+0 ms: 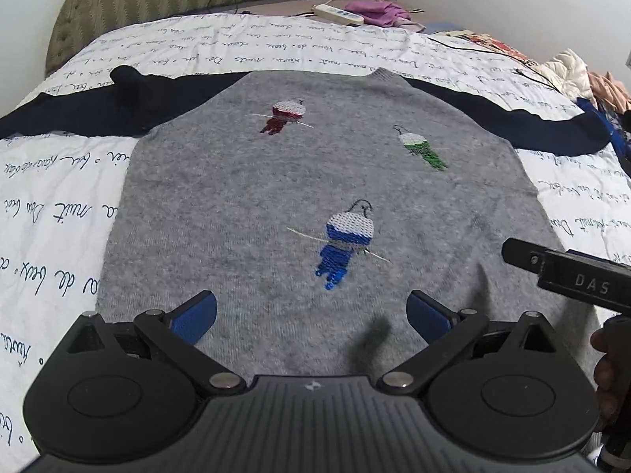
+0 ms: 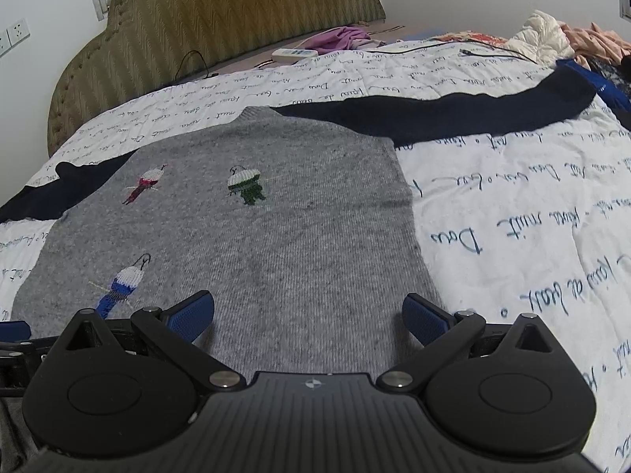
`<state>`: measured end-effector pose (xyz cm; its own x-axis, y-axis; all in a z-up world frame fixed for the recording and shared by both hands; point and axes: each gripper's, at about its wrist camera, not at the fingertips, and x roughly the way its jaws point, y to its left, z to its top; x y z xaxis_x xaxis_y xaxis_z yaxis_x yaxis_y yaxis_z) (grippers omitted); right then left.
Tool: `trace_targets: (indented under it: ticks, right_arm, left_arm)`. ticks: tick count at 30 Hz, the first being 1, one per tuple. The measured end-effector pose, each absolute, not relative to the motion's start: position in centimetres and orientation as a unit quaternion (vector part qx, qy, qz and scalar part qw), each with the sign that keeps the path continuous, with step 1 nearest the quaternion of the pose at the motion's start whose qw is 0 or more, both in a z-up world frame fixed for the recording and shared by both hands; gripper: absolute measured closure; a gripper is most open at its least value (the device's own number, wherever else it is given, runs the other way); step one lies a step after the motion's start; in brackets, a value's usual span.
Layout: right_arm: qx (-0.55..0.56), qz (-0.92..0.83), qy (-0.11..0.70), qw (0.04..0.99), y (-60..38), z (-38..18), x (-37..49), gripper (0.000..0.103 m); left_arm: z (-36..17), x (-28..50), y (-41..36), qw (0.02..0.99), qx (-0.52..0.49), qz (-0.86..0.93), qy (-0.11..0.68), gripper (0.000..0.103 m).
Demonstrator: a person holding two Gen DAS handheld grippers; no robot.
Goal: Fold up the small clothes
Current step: 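Move both grippers over the grey sweater toward the navy sleeves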
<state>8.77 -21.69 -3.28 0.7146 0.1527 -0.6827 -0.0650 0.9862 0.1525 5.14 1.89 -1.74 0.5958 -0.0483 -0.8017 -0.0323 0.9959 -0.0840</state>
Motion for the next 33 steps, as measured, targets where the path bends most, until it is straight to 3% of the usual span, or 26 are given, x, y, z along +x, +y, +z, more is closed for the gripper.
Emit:
trace_targets:
  ticks: [33]
  right_arm:
    - [0.040,0.084,0.342,0.935,-22.3,-0.7,19.5,0.000]
  left_arm:
    - [1.1,14.7,-0.4,0.928,0.000,0.021,0.372,0.000]
